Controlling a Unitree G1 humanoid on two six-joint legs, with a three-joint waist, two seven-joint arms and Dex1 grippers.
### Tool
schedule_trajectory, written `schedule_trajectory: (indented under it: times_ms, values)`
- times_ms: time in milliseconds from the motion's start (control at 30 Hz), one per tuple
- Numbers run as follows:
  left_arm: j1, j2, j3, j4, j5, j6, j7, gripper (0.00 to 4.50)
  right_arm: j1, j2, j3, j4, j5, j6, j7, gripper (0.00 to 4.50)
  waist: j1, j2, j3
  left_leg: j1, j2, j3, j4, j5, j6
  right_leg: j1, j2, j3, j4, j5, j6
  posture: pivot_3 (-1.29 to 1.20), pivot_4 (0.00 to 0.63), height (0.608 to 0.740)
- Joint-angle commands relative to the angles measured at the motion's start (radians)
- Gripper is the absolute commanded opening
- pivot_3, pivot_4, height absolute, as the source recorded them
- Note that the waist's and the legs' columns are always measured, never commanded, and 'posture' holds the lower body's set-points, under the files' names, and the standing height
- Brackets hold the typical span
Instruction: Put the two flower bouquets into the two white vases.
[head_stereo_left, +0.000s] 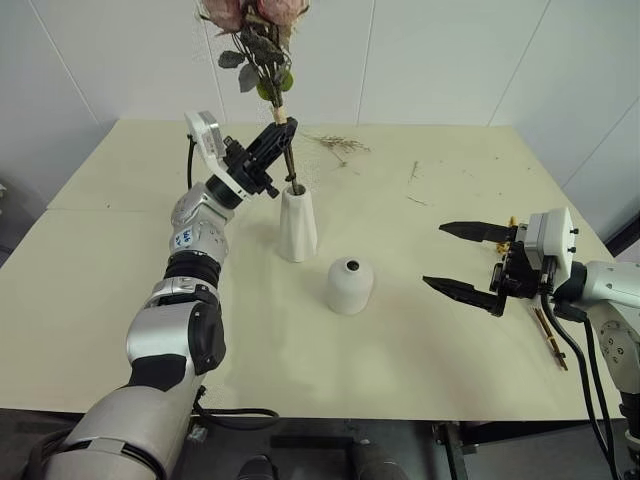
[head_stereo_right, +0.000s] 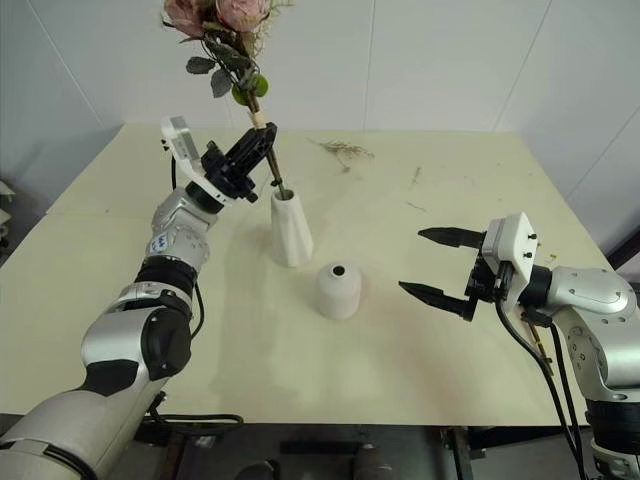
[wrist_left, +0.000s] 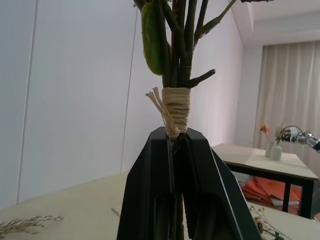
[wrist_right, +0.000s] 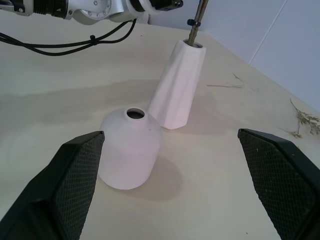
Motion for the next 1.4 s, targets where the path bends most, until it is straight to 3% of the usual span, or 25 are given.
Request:
schedule_trajectory:
  times_ms: [33,67,533,900,1200,1400]
  values:
    - [0.013,0.003,-0.027,0.001,0.041,-0.064,-0.006,0.00,0.001,0.006,-0.045,-0.031,0.021,-0.009,-0.015,4.50,0.000,0.000,0.000,0.000,0.000,0.000,0.000,0.000,0.000,0.000,0.000,0.000,0.000,0.000,0.000,0.00,0.150,0.740]
    - [0.017,0.000,-0.026,0.004,0.041,-0.072,-0.004,0.00,0.003,0.007,-0.044,-0.033,0.021,-0.010,-0.017,4.50,0.001,0.000,0.000,0.000,0.000,0.000,0.000,0.000,0.000,0.000,0.000,0.000,0.000,0.000,0.000,0.00,0.150,0.740]
    - [0.036,0.011,-0.025,0.021,0.061,-0.158,0.012,4.37,0.008,0.018,-0.044,-0.043,0.021,-0.010,-0.031,4.50,0.001,0.000,0.000,0.000,0.000,0.000,0.000,0.000,0.000,0.000,0.000,0.000,0.000,0.000,0.000,0.00,0.150,0.740]
    - [-0.001,0.020,-0.043,0.025,0.084,-0.151,0.017,4.47,0.001,0.027,-0.035,-0.037,0.017,-0.013,-0.035,4.50,0.004,0.000,0.000,0.000,0.000,0.000,0.001,0.000,0.000,0.000,0.000,0.000,0.001,0.000,0.000,0.00,0.150,0.740]
    - [-0.047,0.015,0.001,-0.001,0.024,-0.055,-0.001,4.47,0.018,0.030,-0.038,-0.052,0.018,-0.010,-0.042,4.50,0.003,0.000,0.000,0.000,0.000,0.000,0.001,0.000,0.000,0.000,0.000,0.000,0.001,0.000,0.000,0.00,0.150,0.740]
    - [-0.063,0.018,-0.043,0.006,0.063,0.000,-0.015,4.47,0.023,0.033,-0.036,-0.057,0.017,-0.010,-0.046,4.50,0.003,0.000,0.000,0.000,0.000,0.000,0.001,0.000,0.000,0.000,0.000,0.000,0.001,0.000,0.000,0.00,0.150,0.740]
